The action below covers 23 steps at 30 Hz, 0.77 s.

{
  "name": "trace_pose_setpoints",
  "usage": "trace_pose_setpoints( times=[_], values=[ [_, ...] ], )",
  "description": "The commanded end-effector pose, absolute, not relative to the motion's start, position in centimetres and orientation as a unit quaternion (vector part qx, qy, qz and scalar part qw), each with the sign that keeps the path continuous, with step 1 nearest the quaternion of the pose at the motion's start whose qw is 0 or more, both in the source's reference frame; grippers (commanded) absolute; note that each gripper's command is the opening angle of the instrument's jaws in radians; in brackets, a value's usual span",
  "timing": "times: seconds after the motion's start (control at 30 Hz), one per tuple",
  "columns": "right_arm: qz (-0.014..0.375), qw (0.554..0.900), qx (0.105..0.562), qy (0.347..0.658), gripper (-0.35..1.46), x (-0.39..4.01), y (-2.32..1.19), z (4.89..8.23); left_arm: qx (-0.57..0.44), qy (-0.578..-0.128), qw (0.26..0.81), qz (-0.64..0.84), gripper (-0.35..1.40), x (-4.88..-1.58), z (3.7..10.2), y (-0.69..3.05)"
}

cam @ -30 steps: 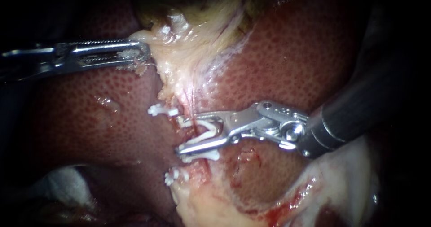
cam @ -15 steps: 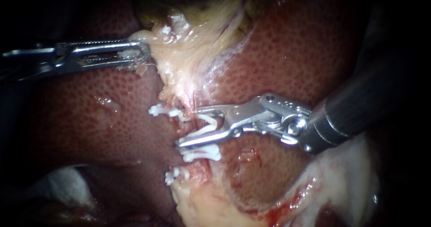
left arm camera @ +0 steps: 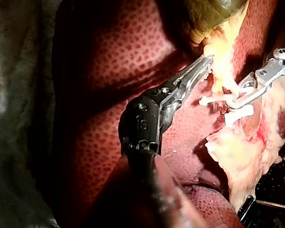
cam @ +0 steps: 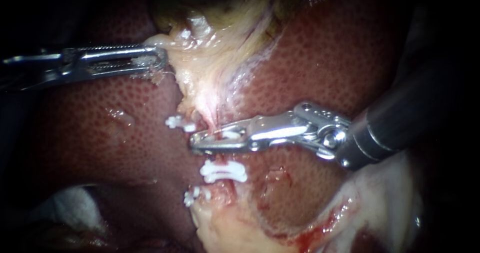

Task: Clipping third clip right tube

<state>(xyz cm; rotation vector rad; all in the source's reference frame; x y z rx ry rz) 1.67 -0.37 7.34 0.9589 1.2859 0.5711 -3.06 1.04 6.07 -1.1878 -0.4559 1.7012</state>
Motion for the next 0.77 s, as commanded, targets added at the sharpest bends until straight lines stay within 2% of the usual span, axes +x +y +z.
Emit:
trace_pose_setpoints(
  times=[0.03,0.77],
  values=[
    [0.254,0.658,0.426,0.567,-0.35,1.65,-0.39,7.35,-0.488,-0.187,0.487,0.699,-0.35,-3.06,6.07,1.04],
    [0.253,0.658,0.428,0.566,-0.35,1.61,-0.44,7.38,-0.488,-0.187,0.487,0.699,-0.35,-3.07,6.08,1.04]
  ],
)
